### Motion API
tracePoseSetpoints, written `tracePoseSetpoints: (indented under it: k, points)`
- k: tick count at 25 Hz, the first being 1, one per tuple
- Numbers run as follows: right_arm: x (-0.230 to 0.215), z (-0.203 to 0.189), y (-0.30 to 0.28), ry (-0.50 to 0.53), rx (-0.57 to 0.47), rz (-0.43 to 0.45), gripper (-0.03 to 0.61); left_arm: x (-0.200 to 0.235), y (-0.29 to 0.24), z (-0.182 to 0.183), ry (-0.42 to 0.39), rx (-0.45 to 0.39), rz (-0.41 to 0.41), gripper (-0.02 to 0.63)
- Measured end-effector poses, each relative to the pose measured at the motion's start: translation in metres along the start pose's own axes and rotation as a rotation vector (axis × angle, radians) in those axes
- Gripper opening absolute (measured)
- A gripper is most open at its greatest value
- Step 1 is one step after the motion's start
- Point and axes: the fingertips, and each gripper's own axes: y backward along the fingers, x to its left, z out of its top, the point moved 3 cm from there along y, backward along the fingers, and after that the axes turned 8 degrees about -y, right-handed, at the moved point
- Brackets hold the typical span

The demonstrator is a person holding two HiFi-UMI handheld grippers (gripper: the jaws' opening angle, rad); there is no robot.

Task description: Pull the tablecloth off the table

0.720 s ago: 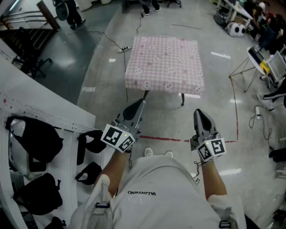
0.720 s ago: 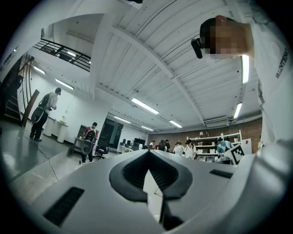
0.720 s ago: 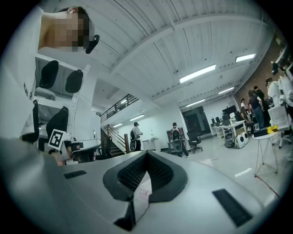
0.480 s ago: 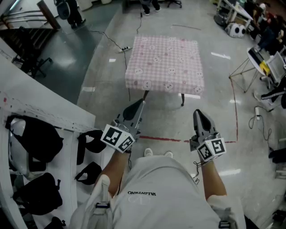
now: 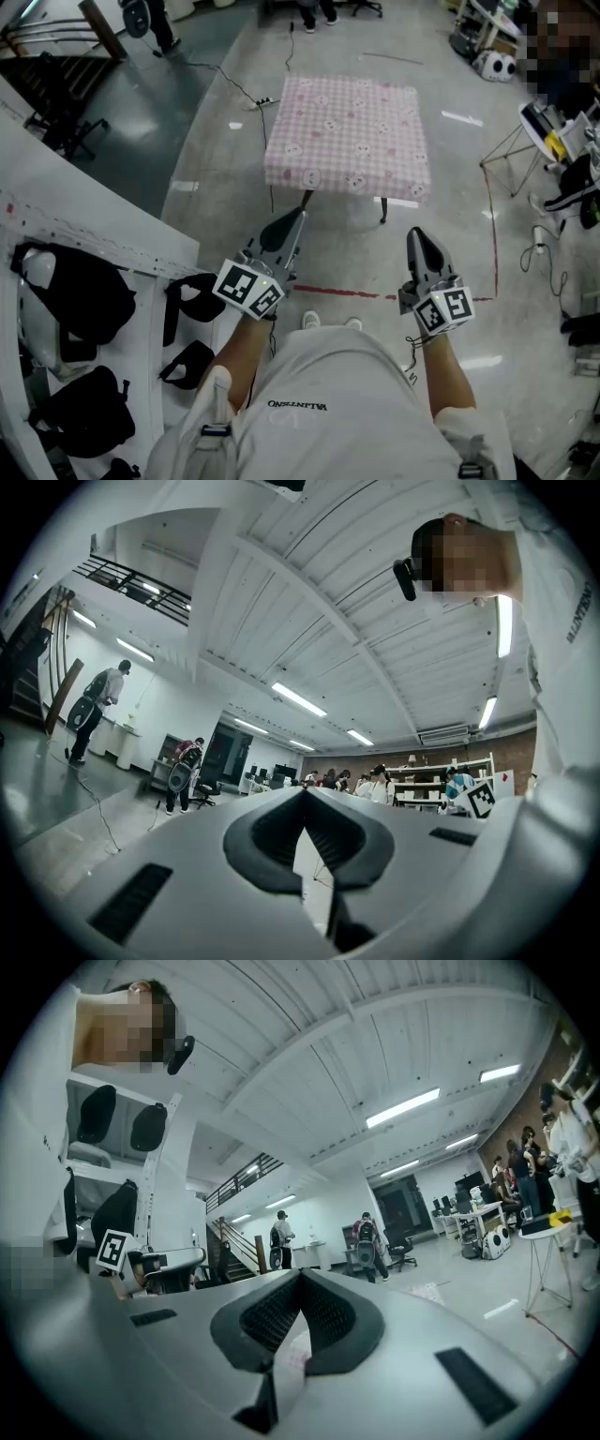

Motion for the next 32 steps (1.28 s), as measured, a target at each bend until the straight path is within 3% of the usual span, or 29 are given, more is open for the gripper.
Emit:
tracePoseSetpoints:
  k: [21, 32]
  points:
    - [0.034, -0.048, -0.033, -0.006, 0.080, -0.008, 0.009, 0.022, 0.016, -0.029, 0.108, 0.008, -0.062, 0.003]
    - [0.009, -0.052, -0.050, -0.075, 0.102, -0.018, 0.009, 0.030, 0.003, -0.037, 0.130, 0.013, -0.064, 0.003]
